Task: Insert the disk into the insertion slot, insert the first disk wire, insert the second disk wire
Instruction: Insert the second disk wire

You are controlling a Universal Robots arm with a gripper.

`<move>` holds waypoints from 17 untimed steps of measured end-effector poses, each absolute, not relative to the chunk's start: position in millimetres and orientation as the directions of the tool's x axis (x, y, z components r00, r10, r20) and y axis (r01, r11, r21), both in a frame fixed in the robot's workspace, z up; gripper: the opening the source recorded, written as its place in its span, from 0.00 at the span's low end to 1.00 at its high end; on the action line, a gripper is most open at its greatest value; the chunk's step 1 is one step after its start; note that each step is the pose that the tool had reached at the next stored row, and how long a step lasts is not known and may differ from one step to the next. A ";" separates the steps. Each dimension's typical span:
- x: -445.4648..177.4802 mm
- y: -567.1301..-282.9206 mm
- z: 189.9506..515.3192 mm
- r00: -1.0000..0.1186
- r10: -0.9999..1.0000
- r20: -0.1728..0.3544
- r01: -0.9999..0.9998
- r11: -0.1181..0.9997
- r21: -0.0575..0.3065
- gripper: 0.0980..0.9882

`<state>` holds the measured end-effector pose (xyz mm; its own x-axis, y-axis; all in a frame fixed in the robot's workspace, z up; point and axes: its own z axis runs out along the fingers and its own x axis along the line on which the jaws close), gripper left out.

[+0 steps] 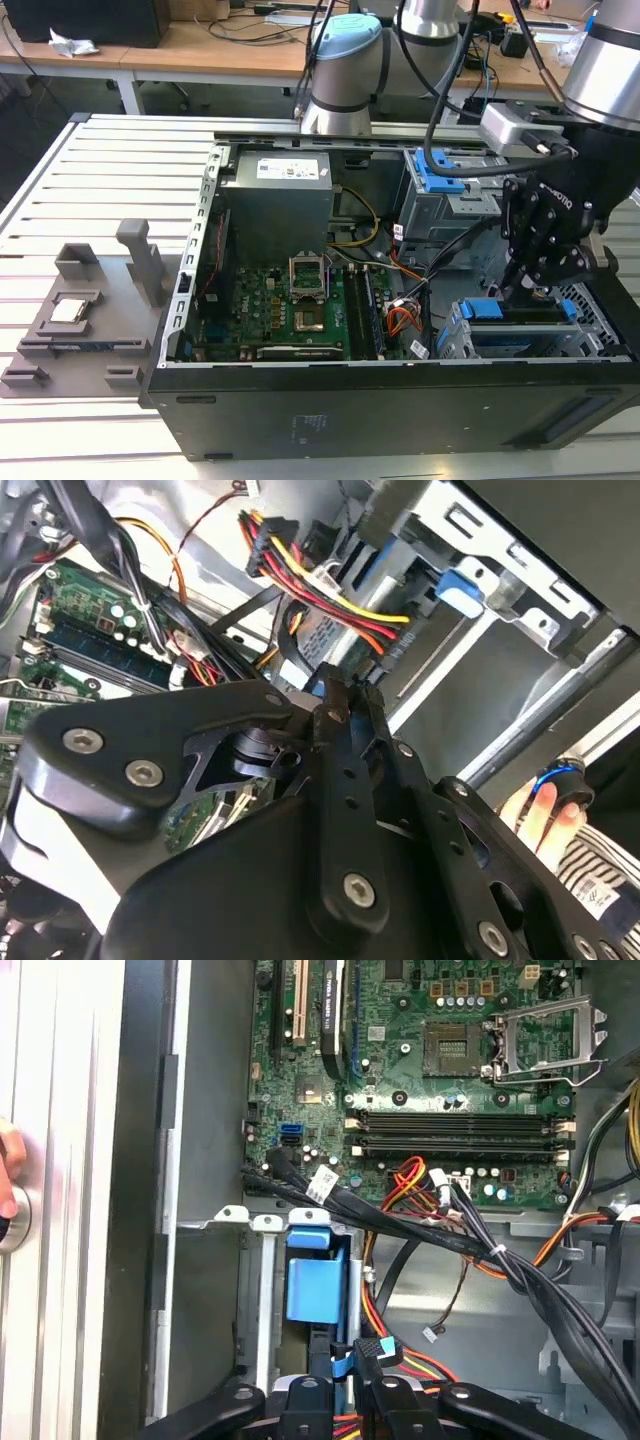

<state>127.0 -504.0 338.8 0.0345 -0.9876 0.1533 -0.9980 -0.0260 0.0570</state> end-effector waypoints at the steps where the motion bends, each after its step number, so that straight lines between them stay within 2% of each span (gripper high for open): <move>1: 127.8 -505.3 338.8 0.035 -0.988 0.152 -0.998 -0.026 0.058 0.12; 13: 130.2 -511.8 338.3 0.035 -0.986 0.161 -0.998 -0.026 0.061 0.12; 14: 130.2 -511.8 338.3 0.035 -0.986 0.161 -0.998 -0.026 0.061 0.14; 15: 130.2 -511.8 338.3 0.035 -0.986 0.161 -0.998 -0.026 0.061 0.21; 17: 130.2 -511.8 338.3 0.035 -0.986 0.162 -0.998 -0.025 0.061 0.21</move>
<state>130.2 -511.8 338.3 0.0350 -0.9862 0.1618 -0.9978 -0.0255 0.0607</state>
